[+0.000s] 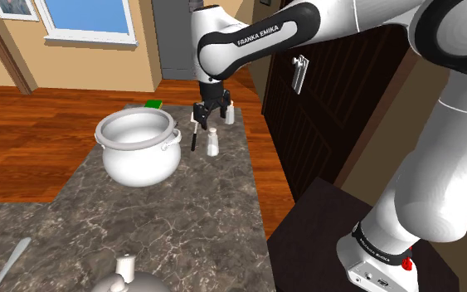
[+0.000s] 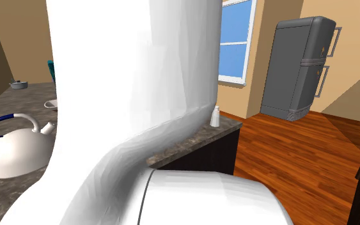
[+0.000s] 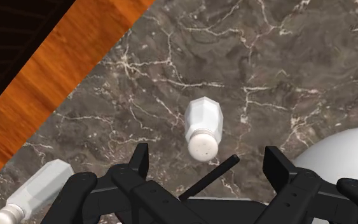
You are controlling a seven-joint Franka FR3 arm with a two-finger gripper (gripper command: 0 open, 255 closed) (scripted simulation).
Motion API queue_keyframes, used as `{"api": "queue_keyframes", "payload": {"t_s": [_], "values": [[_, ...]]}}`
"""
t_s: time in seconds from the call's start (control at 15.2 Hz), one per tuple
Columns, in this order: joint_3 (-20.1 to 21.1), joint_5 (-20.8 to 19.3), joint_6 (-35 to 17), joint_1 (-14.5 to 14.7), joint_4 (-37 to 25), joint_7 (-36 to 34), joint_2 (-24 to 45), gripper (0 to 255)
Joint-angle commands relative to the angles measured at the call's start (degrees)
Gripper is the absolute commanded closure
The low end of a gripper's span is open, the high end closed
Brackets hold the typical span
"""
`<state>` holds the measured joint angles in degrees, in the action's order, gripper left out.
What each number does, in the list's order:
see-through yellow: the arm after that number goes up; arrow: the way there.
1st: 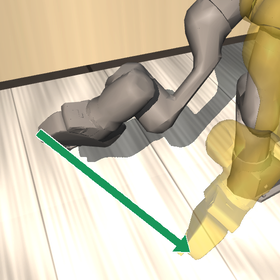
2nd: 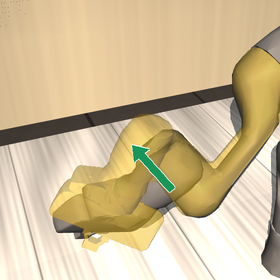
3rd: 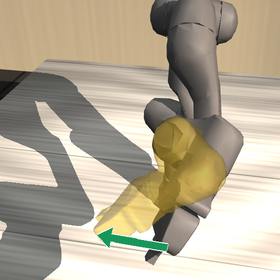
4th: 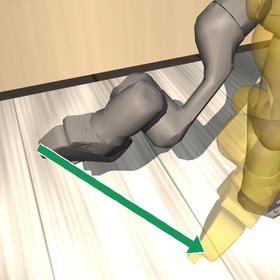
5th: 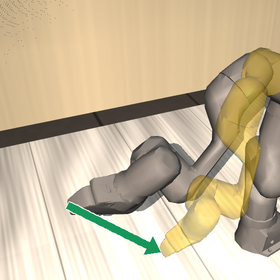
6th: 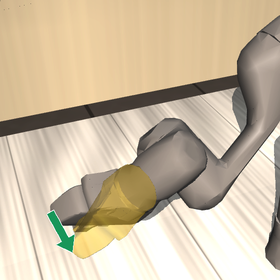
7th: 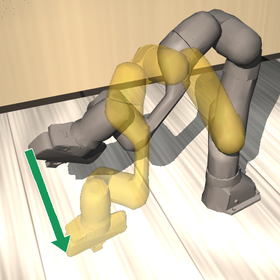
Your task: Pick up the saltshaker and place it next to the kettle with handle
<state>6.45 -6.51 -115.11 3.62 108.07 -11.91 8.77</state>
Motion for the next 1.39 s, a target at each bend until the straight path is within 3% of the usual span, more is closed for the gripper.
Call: {"api": "queue_keyframes", "payload": {"t_s": [0.0, 0.46, 0.99, 1.06, 1.32], "values": [[0.0, -0.5, -0.7, 0.2, -2.7, -0.4, 3.1, 0], [-0.3, -1.1, -5.9, 0.0, 0.5, -0.8, 5.1, 0], [-0.3, -1.1, -5.9, 0.0, 0.5, -0.8, 5.1, 0], [-0.3, -1.1, -5.9, 0.0, 0.5, -0.8, 5.1, 255], [-0.3, -1.1, -5.9, 0.0, 0.5, -0.8, 5.1, 255]]}}
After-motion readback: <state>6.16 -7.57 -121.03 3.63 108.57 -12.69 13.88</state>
